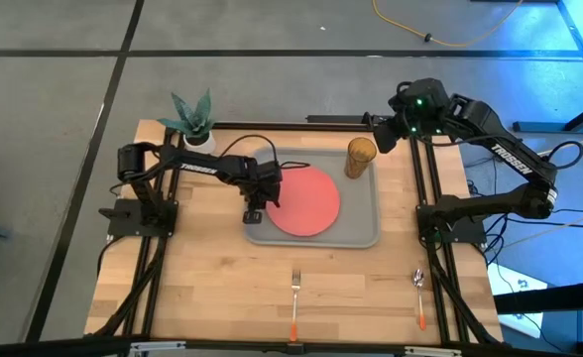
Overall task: Pick and place plate/cup/fork/spoon on tray
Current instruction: Adjust the pink plate, then put the orange fork on the left side of the pink plate on the gray serving tray
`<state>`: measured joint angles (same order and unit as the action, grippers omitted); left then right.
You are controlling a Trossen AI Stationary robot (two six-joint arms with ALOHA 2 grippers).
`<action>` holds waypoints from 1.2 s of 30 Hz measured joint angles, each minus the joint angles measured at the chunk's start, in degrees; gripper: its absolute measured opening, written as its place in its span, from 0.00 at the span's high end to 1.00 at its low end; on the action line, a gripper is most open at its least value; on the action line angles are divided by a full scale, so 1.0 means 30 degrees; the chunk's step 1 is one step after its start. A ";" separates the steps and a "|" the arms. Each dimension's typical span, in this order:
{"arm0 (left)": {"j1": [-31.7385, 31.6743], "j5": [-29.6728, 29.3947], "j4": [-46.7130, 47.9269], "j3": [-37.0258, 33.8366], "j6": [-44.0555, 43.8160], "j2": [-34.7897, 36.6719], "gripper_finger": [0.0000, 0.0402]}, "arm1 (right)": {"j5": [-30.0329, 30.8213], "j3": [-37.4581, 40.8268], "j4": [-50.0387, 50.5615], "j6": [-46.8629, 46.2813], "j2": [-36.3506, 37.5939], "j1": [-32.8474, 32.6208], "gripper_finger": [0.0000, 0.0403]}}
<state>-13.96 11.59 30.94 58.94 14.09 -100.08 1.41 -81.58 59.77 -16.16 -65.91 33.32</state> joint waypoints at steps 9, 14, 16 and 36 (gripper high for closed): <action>-0.0137 -0.0028 -0.1444 0.0000 -0.0142 -0.0063 1.00 | 0.0007 0.0000 0.0000 0.0107 0.0000 0.0015 0.75; -0.0327 -0.0021 -0.0247 0.0187 -0.1630 0.0236 1.00 | 0.0007 0.0000 0.0000 0.0533 0.0000 0.0000 0.75; -0.0467 -0.0026 0.1141 0.0912 -0.2213 0.0543 1.00 | 0.0007 0.0000 0.0000 0.0640 0.0000 0.0000 0.75; 0.2899 0.0986 0.8464 0.8800 -1.1821 0.2786 0.97 | -0.2043 -0.0007 0.4034 0.3465 0.0490 -0.4174 0.76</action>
<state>-5.26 14.55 56.33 85.34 -21.38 -91.72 -4.72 -81.60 71.87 -5.77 -64.44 20.80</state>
